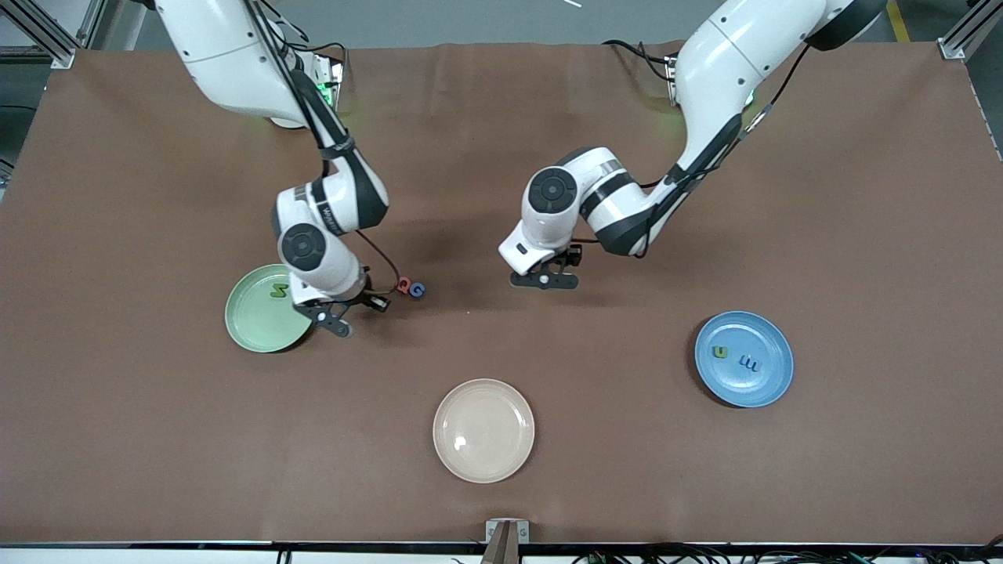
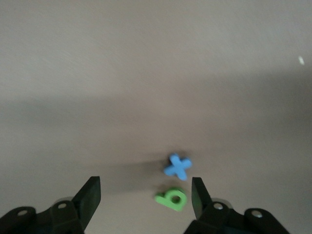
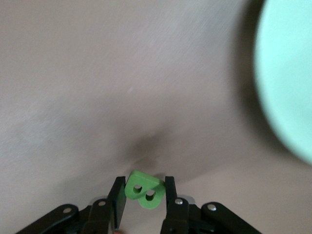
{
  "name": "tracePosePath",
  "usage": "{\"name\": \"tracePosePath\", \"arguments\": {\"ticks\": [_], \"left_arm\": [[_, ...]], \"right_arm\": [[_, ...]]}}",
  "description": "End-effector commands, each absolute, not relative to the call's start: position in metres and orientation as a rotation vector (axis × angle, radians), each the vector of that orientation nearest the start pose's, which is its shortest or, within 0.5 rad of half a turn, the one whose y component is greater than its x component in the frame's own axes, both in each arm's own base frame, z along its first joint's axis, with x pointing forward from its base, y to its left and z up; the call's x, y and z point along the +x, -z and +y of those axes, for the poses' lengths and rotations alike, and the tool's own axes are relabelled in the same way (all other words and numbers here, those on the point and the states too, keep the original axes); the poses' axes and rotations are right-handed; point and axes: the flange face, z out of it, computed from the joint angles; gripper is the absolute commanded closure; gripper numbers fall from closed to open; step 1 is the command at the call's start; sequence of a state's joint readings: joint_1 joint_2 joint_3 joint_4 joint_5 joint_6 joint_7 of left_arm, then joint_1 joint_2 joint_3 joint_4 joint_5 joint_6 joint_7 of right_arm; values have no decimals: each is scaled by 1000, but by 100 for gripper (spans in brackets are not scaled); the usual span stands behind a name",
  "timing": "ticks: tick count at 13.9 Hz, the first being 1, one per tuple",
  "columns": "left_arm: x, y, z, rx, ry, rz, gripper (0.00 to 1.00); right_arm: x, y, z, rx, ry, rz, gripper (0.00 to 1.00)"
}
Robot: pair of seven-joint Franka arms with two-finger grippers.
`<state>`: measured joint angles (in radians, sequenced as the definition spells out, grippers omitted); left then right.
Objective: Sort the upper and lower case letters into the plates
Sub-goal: 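Place the green B in the green plate while the left gripper grasps the x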
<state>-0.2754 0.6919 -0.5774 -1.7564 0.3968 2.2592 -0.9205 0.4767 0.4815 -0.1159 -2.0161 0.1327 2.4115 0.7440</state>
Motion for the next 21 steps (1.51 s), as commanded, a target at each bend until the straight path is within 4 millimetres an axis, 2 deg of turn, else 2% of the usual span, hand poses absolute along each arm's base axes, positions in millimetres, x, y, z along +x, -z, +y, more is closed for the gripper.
{"name": "tracePosePath", "arguments": {"ticks": [1, 3, 6, 8, 12, 14, 15, 16, 17, 18, 19, 21], "left_arm": [[458, -208, -489, -3146, -111, 192, 22], [450, -193, -496, -3134, -132, 224, 25], [443, -177, -502, -3095, -107, 272, 30], [446, -176, -499, -3091, -102, 265, 32], [452, -180, -499, -3096, -85, 279, 38], [451, -179, -500, -3096, -86, 281, 41], [450, -178, -501, -3095, -88, 283, 43], [451, -177, -500, -3094, -93, 283, 43], [451, -177, -500, -3094, -91, 285, 43], [451, -177, -500, -3094, -91, 285, 43], [451, -175, -499, -3092, -93, 283, 43], [454, -173, -497, -3092, -94, 276, 44]], "right_arm": [[565, -243, 154, -3076, -167, 614, 99], [570, -248, 119, -3082, -176, 529, 99], [575, -238, 68, -3087, -183, 415, 99], [574, -233, 59, -3091, -172, 377, 99], [566, -204, 55, -3100, -157, 385, 97], [565, -197, 55, -3103, -171, 388, 90], [565, -197, 54, -3103, -171, 388, 75], [564, -197, 55, -3103, -173, 384, 51], [565, -198, 55, -3103, -171, 383, 21], [565, -198, 55, -3103, -173, 383, 6], [564, -198, 56, -3103, -180, 383, 0], [566, -204, 59, -3102, -179, 379, 0]]}}
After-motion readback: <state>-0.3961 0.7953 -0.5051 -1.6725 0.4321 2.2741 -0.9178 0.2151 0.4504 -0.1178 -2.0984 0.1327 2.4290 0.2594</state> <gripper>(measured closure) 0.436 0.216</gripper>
